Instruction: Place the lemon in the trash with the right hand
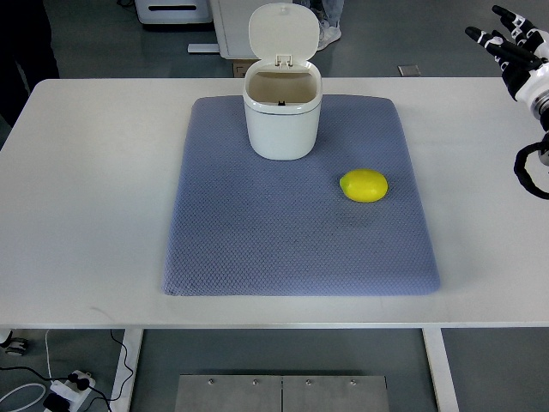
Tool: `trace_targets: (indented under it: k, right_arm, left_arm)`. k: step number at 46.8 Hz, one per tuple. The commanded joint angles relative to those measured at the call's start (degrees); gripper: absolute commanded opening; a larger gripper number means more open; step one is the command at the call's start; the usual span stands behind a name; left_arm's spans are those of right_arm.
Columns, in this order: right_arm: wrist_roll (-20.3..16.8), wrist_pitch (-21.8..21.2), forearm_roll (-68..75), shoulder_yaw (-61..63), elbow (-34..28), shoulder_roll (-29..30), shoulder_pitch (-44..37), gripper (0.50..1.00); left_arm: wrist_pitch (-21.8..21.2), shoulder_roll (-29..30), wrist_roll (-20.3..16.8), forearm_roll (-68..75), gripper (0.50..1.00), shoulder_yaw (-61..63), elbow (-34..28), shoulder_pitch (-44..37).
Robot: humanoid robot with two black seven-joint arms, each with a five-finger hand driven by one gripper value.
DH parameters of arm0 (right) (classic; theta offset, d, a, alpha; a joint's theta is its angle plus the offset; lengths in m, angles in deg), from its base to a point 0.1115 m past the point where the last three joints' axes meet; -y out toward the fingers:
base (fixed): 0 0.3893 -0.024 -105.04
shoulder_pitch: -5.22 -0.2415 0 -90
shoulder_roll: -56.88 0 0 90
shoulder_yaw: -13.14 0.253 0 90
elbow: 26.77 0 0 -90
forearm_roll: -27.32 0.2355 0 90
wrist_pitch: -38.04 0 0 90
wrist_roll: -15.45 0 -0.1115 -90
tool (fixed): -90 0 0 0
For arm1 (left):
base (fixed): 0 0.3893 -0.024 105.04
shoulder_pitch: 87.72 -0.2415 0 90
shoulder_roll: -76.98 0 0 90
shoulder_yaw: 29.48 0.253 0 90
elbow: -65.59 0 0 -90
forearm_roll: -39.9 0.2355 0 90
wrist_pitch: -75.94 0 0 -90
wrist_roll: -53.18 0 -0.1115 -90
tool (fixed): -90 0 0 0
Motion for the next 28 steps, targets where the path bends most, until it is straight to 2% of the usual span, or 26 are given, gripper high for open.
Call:
trace_targets:
  k: [1,28]
  right_arm:
    - [-0.09,0.00,0.00,0.00,0.00,-0.01,-0.04,1.000]
    - [-0.09,0.96,0.00,0.00,0.00,-0.10,-0.13,1.000]
  left_arm:
    - [0.00,0.00,0.00,-0.01,1.000,-0.01,-0.08,-0.08]
    - [-0.08,0.00,0.00,-0.09,1.000,-0.09,-0.16,-0.35]
